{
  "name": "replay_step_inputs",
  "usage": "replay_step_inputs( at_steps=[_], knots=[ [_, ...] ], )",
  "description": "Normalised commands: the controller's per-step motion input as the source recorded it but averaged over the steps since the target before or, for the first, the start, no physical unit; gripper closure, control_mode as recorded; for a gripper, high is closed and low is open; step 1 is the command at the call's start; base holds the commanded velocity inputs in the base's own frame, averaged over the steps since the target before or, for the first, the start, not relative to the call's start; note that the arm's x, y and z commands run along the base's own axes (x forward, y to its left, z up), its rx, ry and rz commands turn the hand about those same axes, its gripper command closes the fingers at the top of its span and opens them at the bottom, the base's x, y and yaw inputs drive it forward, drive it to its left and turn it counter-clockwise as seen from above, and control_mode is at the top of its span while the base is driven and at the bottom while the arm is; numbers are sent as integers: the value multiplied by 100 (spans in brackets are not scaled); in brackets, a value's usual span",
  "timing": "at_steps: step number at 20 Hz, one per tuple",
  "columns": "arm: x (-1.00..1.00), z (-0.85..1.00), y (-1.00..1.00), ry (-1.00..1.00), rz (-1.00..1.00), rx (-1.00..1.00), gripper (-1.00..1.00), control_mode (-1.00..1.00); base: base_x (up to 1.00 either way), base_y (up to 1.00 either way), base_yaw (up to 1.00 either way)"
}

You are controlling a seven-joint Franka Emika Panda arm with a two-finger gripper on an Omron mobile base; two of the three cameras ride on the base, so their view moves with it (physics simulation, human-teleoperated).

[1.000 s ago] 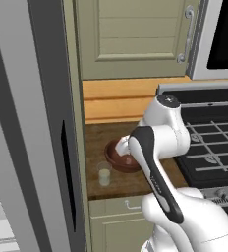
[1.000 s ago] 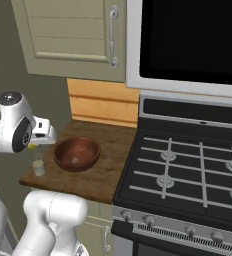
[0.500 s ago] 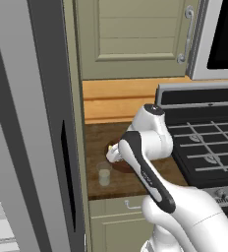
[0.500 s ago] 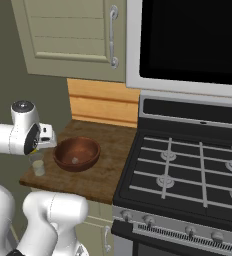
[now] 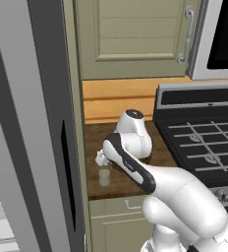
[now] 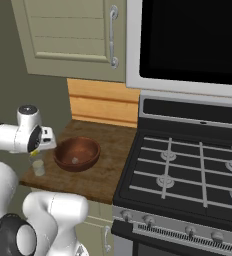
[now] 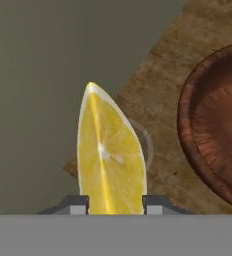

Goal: Grab a lemon wedge from the fridge and one ice cube from the ice bowl, and put them in the glass of lemonade.

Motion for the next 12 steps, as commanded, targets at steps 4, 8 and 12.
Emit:
replay_step_inputs(
  at_steps=[4,8,12],
  knots=[
    [34,-68,13,10,6,-8,100,-100,0,0,0],
    [29,-43,9,7,4,-7,100,-100,0,0,0],
    [16,-18,2,1,3,-3,100,-100,0,0,0]
  ],
)
